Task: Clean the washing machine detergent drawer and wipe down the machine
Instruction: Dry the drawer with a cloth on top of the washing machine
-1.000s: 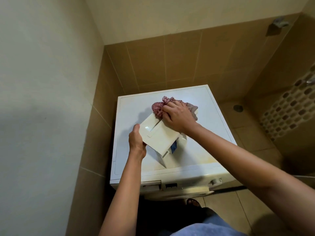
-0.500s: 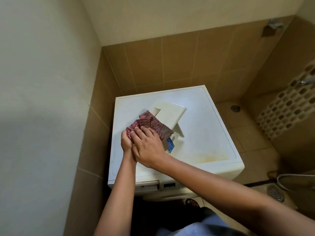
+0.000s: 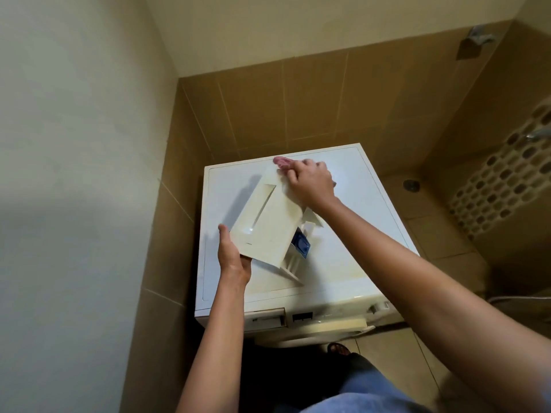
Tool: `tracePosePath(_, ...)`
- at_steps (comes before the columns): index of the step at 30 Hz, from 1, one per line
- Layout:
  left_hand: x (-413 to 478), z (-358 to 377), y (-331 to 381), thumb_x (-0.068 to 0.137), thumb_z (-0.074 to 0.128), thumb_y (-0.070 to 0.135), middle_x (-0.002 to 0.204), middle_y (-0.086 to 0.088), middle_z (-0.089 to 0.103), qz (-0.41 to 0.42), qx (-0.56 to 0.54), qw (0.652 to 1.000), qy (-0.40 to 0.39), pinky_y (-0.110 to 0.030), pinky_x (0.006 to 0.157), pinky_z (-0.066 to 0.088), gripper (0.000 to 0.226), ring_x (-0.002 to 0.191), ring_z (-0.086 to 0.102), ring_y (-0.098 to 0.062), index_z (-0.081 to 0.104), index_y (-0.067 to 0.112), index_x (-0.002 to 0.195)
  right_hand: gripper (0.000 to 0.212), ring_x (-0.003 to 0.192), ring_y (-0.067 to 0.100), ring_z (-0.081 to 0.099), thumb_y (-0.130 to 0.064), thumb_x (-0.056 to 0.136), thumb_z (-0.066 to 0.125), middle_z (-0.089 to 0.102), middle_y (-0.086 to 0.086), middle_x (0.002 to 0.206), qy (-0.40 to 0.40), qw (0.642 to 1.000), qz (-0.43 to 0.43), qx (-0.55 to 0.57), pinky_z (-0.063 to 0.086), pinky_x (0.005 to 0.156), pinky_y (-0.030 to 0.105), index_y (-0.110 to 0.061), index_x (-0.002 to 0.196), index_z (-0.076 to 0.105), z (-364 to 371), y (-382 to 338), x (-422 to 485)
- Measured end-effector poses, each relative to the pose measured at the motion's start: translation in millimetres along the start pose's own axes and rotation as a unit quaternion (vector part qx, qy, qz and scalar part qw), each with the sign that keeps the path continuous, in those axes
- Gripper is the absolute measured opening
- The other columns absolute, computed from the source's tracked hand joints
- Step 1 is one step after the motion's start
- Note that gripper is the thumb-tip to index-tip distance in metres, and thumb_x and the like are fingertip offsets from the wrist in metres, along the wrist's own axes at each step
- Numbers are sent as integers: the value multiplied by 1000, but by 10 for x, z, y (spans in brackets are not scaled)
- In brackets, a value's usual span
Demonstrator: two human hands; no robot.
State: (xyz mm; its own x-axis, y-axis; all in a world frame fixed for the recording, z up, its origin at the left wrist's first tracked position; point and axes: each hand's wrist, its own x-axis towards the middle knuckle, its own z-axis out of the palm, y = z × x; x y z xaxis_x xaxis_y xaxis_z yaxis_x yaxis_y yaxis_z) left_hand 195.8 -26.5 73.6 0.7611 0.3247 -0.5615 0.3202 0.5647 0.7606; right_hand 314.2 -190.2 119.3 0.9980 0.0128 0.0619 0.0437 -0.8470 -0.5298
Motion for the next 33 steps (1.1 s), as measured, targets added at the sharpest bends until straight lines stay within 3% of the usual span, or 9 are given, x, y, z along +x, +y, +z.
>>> tracePosePath(4,-11,47,-13,99,37,53,115,-13,68,-5,-4,1000,9,-46,97,50,47,103,66,-31,64,16,108,33,111,26,52,-27,97,38,56,11,117,68,935,158,309,42,85,31,-9,120,54,24,48,-124)
tracePosePath(9,-59,144,-52,100,39,48,114,-12,66,-24,-53,997,59,-46,97,51,37,102,65,-32,60,17,101,20,96,17,48,-15,95,46,43,8,109,150,886,156,409,42,87,27,-5,111,40,162,-234,-636)
tracePosePath(12,-89,233,-163,100,41,43,114,-12,67,-35,-121,989,73,-40,85,56,43,101,66,-31,58,10,121,13,84,21,49,-16,94,48,47,10,93,87,906,132,394,37,72,28,-11,95,36,299,-402,-1090)
tracePosePath(16,-77,105,-343,97,46,44,92,-7,69,-91,-93,985,111,-30,58,53,44,77,67,-24,58,9,120,19,83,18,47,-21,97,48,48,5,93,-1,942,107,319,30,64,24,-10,100,33,403,-397,-1491)
tracePosePath(19,-54,-27,-475,94,54,46,118,-14,64,-105,10,982,158,-37,80,55,53,99,65,-29,50,6,128,19,84,19,50,-20,96,49,51,8,95,5,948,93,304,34,67,24,-8,105,38,433,-328,-1522)
tracePosePath(21,-62,-84,-483,92,60,40,139,-15,46,-56,173,963,199,-40,95,46,59,121,53,-34,39,8,137,16,83,19,51,-18,96,50,52,8,94,2,951,91,295,34,66,24,-8,104,41,465,-295,-1522)
tracePosePath(24,-41,-92,-372,91,62,42,133,-4,52,56,269,957,93,-32,96,42,44,120,51,-22,50,19,126,11,78,18,49,-13,93,51,51,6,90,-25,962,67,262,30,60,21,-11,97,41,514,-208,-1528)
tracePosePath(27,-8,17,-266,76,67,60,123,2,63,46,273,960,-44,-38,100,46,46,114,58,-17,58,32,111,10,82,18,53,-11,91,52,55,5,91,-49,970,41,235,38,66,25,-9,99,47,604,-105,-1569)
tracePosePath(33,22,145,-396,78,74,46,115,0,65,66,346,936,-2,-38,92,52,52,103,63,-18,47,31,119,14,82,19,63,-12,91,51,66,7,92,-105,950,40,290,52,73,31,-9,104,54,647,90,-1607)
